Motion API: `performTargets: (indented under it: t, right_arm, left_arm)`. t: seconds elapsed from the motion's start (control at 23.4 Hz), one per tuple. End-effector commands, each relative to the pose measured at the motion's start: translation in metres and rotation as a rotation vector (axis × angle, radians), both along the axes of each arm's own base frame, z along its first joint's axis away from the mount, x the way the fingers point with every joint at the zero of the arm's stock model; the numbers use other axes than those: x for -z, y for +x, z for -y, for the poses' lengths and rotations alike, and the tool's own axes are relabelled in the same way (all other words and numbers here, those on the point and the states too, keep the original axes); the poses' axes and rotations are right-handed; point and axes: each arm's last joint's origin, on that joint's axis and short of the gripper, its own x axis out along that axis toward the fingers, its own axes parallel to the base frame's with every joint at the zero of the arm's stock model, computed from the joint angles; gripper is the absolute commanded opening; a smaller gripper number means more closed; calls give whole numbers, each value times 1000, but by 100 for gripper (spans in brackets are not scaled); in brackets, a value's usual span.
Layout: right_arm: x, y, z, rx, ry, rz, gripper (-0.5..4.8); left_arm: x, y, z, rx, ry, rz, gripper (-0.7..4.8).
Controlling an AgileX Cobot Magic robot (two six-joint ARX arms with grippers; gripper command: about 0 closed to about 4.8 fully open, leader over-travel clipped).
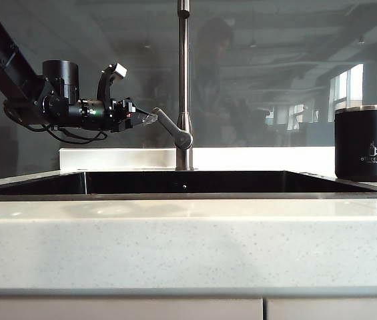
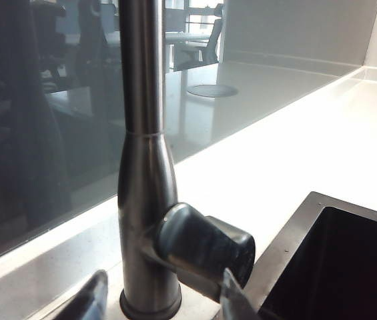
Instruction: Pick up the mug next to the sink, go to the faucet to get some water, pour the water into the sink, and finally put the mug back to its place.
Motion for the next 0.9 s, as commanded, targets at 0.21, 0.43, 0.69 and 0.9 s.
performTargets:
  t: [0.21,0.43,0.69,0.9]
  right_arm:
    - [2,-13,3,41,-25,39,-8]
    - [18,-14,3,16,-26,57,-8]
    - [21,-13,2,5,-26,51,-8]
    - [21,-13,2,5,-26,51,-8]
  left_arm:
    - [-6,-1,0,5,-2,23,210]
    - [-5,-1,0,5,-2,20,210]
    - [-5,-1,0,4,-1,15,210]
    - [-5,-1,0,4,-1,15,210]
